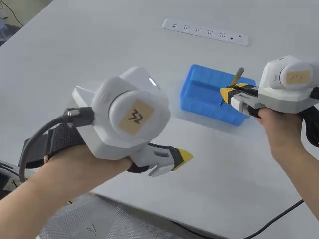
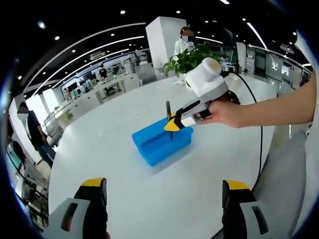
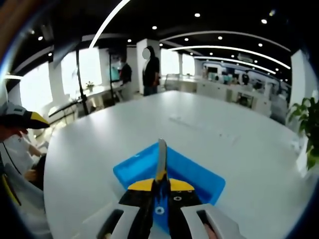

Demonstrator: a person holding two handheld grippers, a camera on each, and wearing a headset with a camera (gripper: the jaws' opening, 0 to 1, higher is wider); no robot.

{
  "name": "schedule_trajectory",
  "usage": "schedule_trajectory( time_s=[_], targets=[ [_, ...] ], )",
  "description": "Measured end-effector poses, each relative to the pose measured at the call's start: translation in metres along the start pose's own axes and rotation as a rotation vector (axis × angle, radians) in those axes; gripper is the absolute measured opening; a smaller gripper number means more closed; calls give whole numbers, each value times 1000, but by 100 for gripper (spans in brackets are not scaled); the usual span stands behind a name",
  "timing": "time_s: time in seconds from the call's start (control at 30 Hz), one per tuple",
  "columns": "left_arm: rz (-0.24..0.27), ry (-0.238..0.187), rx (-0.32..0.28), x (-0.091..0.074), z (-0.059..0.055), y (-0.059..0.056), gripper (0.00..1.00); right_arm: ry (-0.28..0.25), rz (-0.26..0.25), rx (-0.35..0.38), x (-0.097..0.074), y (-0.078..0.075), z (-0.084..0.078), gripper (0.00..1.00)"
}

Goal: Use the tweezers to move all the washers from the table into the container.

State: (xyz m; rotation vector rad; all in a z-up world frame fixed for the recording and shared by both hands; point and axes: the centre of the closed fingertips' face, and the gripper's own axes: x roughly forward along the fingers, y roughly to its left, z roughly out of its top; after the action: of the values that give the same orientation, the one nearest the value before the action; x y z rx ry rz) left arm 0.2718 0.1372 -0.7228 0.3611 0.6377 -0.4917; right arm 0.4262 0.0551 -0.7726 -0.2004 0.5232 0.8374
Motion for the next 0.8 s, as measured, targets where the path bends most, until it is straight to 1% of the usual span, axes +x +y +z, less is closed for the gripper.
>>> schedule_trajectory(
  time_s=[0.07, 0.1, 0.13, 0.17, 0.2, 0.27, 0.3, 0.33, 0.37, 0.4, 0.47, 0.5, 0.6, 0.7, 0.73, 0.8],
  targets=[
    [-9, -8, 13, -2, 5, -2, 99, -20, 3, 3, -6, 3, 6, 5],
    [-10, -22, 24, -3, 10, -2, 98, -26, 4, -3, -10, 4, 8, 5],
    [-13, -34, 33, -5, 14, -3, 93, -32, 12, -17, -13, 8, 11, 5],
    [-14, -49, 39, -6, 18, -3, 90, -35, 16, -26, -14, 11, 12, 5],
    [-25, -73, 37, -8, 25, -5, 88, -37, 23, -34, -16, 14, 13, 5],
    [-51, -78, 27, -9, 31, -8, 89, -42, 33, -62, -25, 21, 16, 5],
    [-52, -80, 29, -9, 32, -8, 89, -42, 42, -72, -30, 26, 17, 5],
    [-55, -96, 36, -11, 37, -8, 86, -42, 47, -77, -34, 29, 17, 5],
    [-60, -107, 34, -13, 41, -8, 83, -46, 52, -86, -39, 34, 17, 5],
    [-87, -139, 9, -16, 50, -13, 81, -47, 54, -93, -42, 36, 16, 5],
    [-127, -179, -25, -22, 62, -17, 82, -45, 59, -101, -49, 42, 14, 5],
    [-132, -182, -22, -25, 64, -18, 81, -46, 66, -101, -53, 46, 14, 5],
    [-126, -188, 7, -31, 68, -18, 75, -50, 82, -108, -65, 58, 14, 5],
    [-182, -188, 8, -36, 70, -25, 66, -62, 107, -125, -76, 69, 16, 5],
    [-201, -190, 7, -37, 71, -28, 62, -68, 124, -125, -82, 75, 17, 5],
    [-212, -189, 0, -39, 73, -28, 59, -76, 146, -118, -90, 84, 19, 5]
  ],
)
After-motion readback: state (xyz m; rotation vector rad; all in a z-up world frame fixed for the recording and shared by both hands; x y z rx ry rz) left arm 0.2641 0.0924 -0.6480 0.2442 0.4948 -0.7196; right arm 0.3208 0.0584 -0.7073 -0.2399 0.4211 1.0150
